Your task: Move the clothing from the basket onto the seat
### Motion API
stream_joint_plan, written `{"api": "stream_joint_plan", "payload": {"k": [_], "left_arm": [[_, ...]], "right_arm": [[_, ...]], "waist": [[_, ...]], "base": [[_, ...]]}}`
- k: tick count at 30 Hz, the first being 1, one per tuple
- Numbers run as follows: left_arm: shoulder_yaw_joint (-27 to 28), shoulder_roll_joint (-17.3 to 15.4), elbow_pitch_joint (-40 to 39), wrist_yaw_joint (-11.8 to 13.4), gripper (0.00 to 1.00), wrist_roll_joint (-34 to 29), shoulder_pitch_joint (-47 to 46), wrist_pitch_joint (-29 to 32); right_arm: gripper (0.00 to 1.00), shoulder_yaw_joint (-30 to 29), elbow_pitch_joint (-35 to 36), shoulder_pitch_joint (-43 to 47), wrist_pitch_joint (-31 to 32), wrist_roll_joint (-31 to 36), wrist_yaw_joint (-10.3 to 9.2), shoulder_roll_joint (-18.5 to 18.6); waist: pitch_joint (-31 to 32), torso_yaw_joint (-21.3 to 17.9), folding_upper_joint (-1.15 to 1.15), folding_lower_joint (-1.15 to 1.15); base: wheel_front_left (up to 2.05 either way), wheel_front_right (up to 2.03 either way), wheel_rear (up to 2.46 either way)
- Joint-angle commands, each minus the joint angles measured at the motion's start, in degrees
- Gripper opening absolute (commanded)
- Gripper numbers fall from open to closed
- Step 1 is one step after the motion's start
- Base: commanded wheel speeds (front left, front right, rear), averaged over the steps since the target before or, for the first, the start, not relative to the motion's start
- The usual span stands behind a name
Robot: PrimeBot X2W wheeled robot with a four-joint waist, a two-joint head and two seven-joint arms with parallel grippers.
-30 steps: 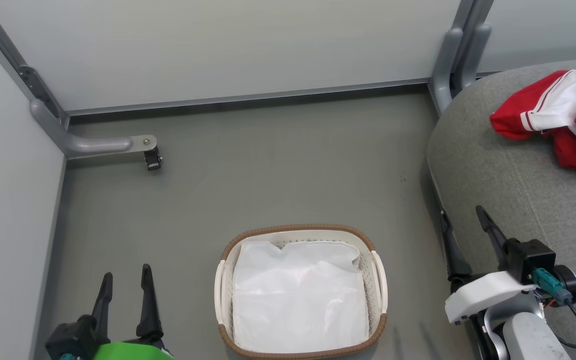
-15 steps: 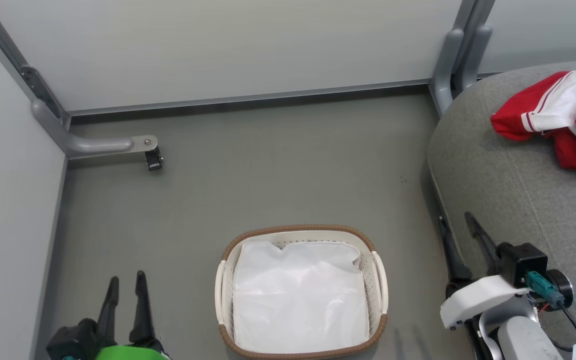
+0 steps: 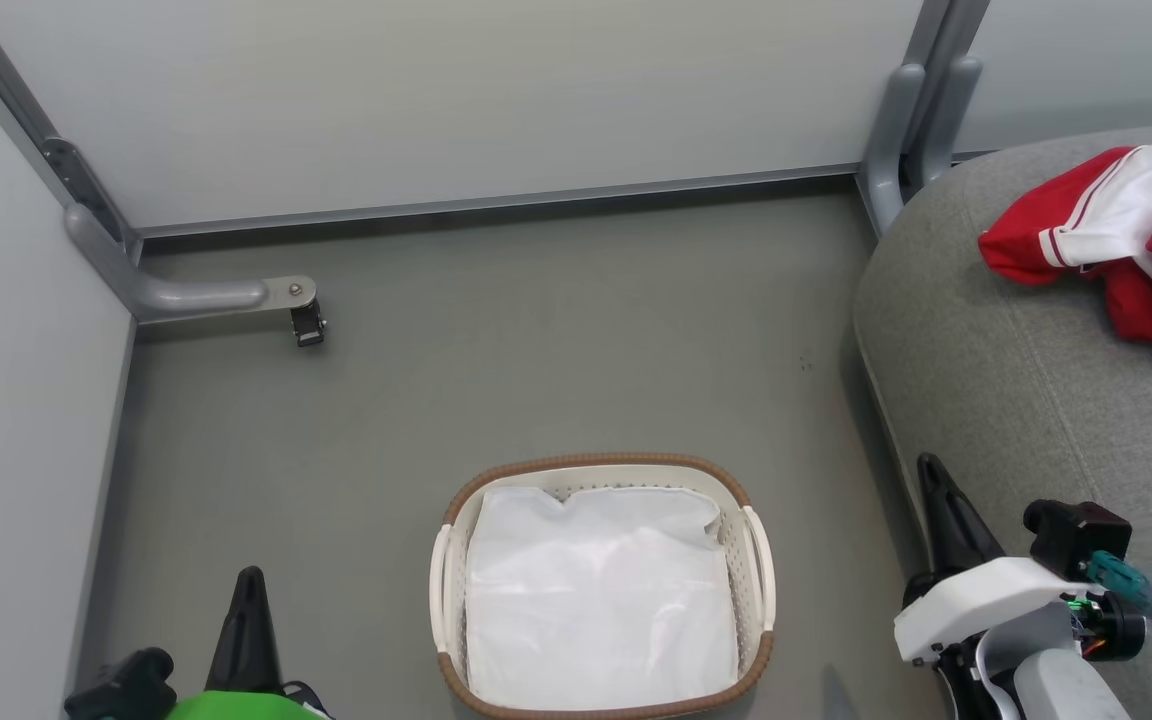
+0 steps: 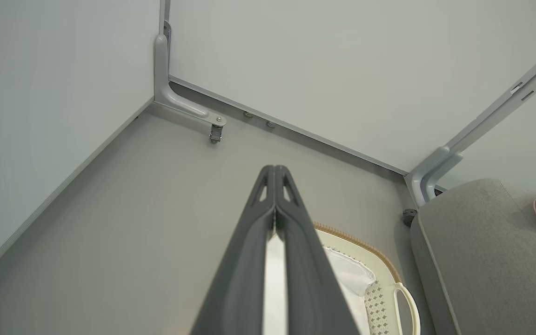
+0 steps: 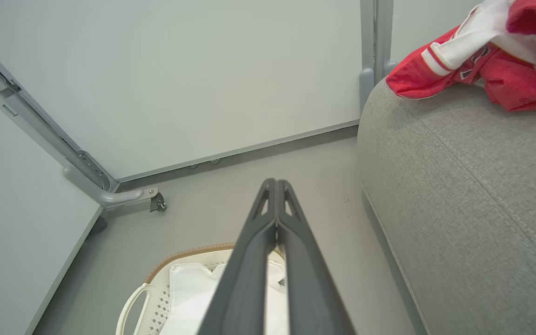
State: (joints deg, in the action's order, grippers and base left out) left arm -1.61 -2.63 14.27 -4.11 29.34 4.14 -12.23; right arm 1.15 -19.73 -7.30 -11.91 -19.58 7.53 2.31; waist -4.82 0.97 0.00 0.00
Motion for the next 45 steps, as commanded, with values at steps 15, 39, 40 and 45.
{"api": "stream_joint_plan", "payload": {"k": [15, 39, 40, 45], "left_arm": [[1.8, -0.5, -0.7, -1.0, 0.00, 14.2, -3.4, 3.7], [3.7, -0.7, -0.7, -1.8, 0.00, 30.7, -5.9, 8.5], [3.7, -0.7, -0.6, -1.9, 0.00, 31.2, -6.0, 8.7], [4.1, -0.7, -0.6, -2.0, 0.00, 34.1, -6.4, 9.6]], "right_arm": [[0.00, -1.8, 2.2, 0.0, 4.0, -16.1, -0.02, 0.3], [0.00, -3.8, 3.4, 0.4, 8.8, -34.9, -0.03, 0.4], [0.00, -3.9, 3.5, 0.4, 9.0, -35.5, -0.03, 0.4], [0.00, -4.2, 3.7, 0.4, 9.8, -38.9, -0.03, 0.5]], "waist": [[0.6, -0.1, 0.00, 0.00], [1.6, -0.3, 0.00, 0.00], [1.6, -0.3, 0.00, 0.00], [1.8, -0.4, 0.00, 0.00]], "base": [[0.00, 0.00, 0.00], [0.00, 0.00, 0.00], [0.00, 0.00, 0.00], [0.00, 0.00, 0.00]]}}
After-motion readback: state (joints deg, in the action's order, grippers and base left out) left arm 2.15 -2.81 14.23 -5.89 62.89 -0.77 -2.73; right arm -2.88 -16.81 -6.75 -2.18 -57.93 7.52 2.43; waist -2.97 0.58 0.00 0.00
